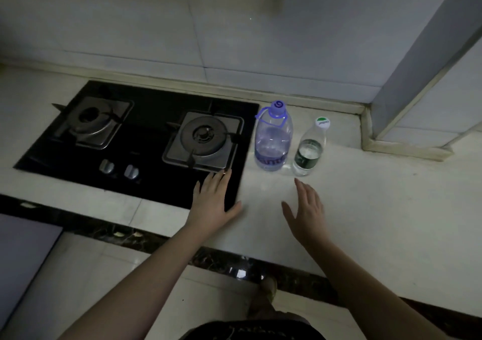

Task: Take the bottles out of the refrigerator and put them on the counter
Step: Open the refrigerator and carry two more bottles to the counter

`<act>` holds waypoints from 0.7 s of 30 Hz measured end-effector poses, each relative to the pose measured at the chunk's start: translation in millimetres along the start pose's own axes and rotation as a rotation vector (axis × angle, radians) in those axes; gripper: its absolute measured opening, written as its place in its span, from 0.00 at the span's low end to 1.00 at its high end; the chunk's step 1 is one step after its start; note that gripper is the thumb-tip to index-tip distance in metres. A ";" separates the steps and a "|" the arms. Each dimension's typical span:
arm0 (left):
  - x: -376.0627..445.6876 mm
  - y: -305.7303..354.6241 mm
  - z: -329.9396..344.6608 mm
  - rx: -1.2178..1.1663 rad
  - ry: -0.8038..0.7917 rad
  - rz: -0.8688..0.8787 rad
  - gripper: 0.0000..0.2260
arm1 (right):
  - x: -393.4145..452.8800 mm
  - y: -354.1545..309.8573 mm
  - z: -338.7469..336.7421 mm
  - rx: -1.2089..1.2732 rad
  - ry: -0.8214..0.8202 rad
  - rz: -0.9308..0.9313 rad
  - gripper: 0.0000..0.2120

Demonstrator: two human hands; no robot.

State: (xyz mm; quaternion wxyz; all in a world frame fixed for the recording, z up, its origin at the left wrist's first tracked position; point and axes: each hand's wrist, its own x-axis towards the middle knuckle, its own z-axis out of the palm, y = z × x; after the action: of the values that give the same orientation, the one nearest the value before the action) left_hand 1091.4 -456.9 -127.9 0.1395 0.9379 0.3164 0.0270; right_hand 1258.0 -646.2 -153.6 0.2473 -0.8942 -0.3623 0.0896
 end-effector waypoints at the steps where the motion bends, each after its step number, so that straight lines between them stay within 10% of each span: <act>1: -9.5 -3.4 -2.7 0.019 0.006 -0.011 0.38 | -2.3 -6.0 1.0 -0.057 -0.016 -0.058 0.32; 21: -282.3 -124.3 -78.1 0.106 0.292 -0.383 0.35 | -152.4 -249.0 58.7 -0.113 -0.159 -0.706 0.30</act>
State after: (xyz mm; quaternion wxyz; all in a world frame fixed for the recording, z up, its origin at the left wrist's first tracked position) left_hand 782.3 -512.9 -76.9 0.0454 0.8531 0.5061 0.1186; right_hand 977.8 -576.3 -80.8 0.1843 -0.7164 -0.6712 0.0478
